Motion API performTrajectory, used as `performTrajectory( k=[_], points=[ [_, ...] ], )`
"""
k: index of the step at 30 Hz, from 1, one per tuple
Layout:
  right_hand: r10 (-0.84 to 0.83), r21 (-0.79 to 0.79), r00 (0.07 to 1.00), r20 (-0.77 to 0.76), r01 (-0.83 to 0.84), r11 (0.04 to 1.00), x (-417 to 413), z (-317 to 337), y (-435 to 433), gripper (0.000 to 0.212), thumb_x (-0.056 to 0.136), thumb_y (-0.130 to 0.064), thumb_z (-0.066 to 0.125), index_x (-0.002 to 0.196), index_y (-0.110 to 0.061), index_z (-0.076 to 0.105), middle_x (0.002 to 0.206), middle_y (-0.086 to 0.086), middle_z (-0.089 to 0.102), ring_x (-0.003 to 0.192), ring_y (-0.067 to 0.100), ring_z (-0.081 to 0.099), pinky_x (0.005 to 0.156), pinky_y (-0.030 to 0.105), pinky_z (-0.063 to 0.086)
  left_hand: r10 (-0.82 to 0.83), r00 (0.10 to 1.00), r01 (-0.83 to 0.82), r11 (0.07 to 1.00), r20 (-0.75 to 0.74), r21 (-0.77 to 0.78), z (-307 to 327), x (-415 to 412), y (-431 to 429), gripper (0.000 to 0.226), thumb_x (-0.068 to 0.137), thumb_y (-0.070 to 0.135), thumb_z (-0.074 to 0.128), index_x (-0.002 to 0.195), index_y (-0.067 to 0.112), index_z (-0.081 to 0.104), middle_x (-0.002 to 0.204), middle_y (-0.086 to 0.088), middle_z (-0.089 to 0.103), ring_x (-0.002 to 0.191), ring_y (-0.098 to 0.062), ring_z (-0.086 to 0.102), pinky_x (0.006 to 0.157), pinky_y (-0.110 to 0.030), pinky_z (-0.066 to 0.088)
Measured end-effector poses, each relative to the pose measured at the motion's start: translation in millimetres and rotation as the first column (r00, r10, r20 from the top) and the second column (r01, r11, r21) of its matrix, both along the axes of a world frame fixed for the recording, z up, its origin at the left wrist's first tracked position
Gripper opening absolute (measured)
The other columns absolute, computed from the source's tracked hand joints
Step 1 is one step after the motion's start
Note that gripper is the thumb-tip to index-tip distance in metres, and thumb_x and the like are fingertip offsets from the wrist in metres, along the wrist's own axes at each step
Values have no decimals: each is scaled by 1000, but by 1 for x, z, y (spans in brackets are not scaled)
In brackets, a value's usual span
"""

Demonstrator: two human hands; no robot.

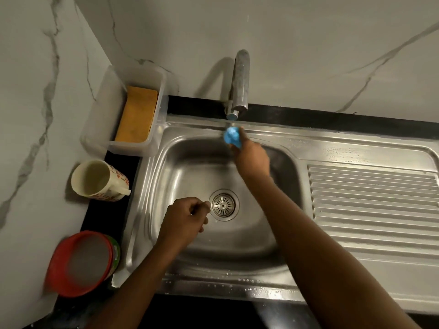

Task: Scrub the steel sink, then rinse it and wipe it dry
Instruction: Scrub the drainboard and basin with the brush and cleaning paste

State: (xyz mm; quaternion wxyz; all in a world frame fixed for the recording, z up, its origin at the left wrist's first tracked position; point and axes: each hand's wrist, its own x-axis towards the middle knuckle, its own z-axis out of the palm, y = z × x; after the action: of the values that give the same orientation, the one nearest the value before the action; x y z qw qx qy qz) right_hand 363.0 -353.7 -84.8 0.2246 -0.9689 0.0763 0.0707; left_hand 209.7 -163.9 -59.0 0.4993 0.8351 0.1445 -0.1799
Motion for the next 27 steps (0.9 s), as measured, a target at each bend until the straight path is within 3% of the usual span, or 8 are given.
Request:
performTrajectory(
  k=[2, 6, 9, 11, 14, 18, 22, 27],
  points=[
    [-135, 27, 990, 28, 134, 991, -12, 0, -32, 61, 107, -41, 51, 162, -37, 25, 123, 10, 69, 91, 18, 64, 68, 26, 49, -8, 1000, 8, 1000, 11, -2, 0, 1, -2, 28, 103, 37, 66, 82, 20, 75, 69, 4, 75, 56, -13, 72, 65, -44, 64],
    [-284, 122, 957, 53, 276, 953, -15, 3, -40, 55, 105, -35, 58, 156, -28, 39, 128, 9, 69, 109, 24, 69, 83, 34, 52, -10, 1000, 10, 1000, 7, -13, -3, 0, 0, 29, 102, 38, 66, 81, 19, 74, 68, 5, 75, 55, -13, 72, 65, -45, 65],
    [-228, 165, 974, 4, 224, 960, -6, 6, 0, 55, 105, -36, 56, 156, -28, 39, 128, 10, 67, 112, 27, 68, 81, 32, 48, -5, 1000, 5, 1000, -15, -11, -8, -4, 3, 28, 102, 39, 66, 84, 21, 75, 69, 5, 76, 56, -13, 73, 67, -43, 64],
    [-120, 208, 993, -23, 122, 971, 4, 6, 39, 55, 104, -38, 55, 156, -29, 37, 129, 9, 66, 113, 27, 67, 87, 36, 53, 15, 999, -16, 1000, -32, -16, -9, -6, 7, 28, 102, 40, 67, 84, 21, 75, 69, 4, 76, 57, -15, 73, 67, -41, 63],
    [44, 259, 998, -34, -34, 965, 27, 12, 95, 44, 102, -37, 60, 141, -19, 53, 125, 10, 69, 113, 29, 67, 95, 42, 54, 61, 997, -63, 997, -36, -44, -12, -9, 14, 30, 102, 37, 68, 80, 17, 74, 68, -1, 75, 58, -20, 72, 65, -39, 61],
    [128, 267, 988, -81, -102, 958, 45, 30, 124, 36, 100, -31, 66, 128, -9, 62, 120, 12, 70, 110, 29, 68, 97, 43, 56, 59, 998, -59, 998, -15, 0, -12, -13, 17, 29, 102, 33, 67, 79, 15, 73, 67, 0, 74, 58, -23, 72, 62, -36, 61],
    [92, 250, 991, -92, -67, 966, 38, 30, 88, 39, 100, -34, 67, 130, -9, 63, 122, 11, 71, 112, 27, 68, 98, 41, 55, 49, 999, -49, 998, -3, -28, -11, -14, 13, 30, 103, 33, 67, 80, 14, 73, 67, -2, 74, 57, -22, 72, 60, -35, 61],
    [-105, 138, 993, -55, 112, 984, 14, 27, 17, 41, 101, -31, 65, 137, -13, 58, 127, 9, 69, 114, 25, 67, 96, 38, 53, 48, 999, -49, 997, -18, -61, -7, -12, 3, 30, 102, 37, 67, 80, 19, 74, 67, 3, 75, 55, -16, 71, 60, -32, 56]
  ],
)
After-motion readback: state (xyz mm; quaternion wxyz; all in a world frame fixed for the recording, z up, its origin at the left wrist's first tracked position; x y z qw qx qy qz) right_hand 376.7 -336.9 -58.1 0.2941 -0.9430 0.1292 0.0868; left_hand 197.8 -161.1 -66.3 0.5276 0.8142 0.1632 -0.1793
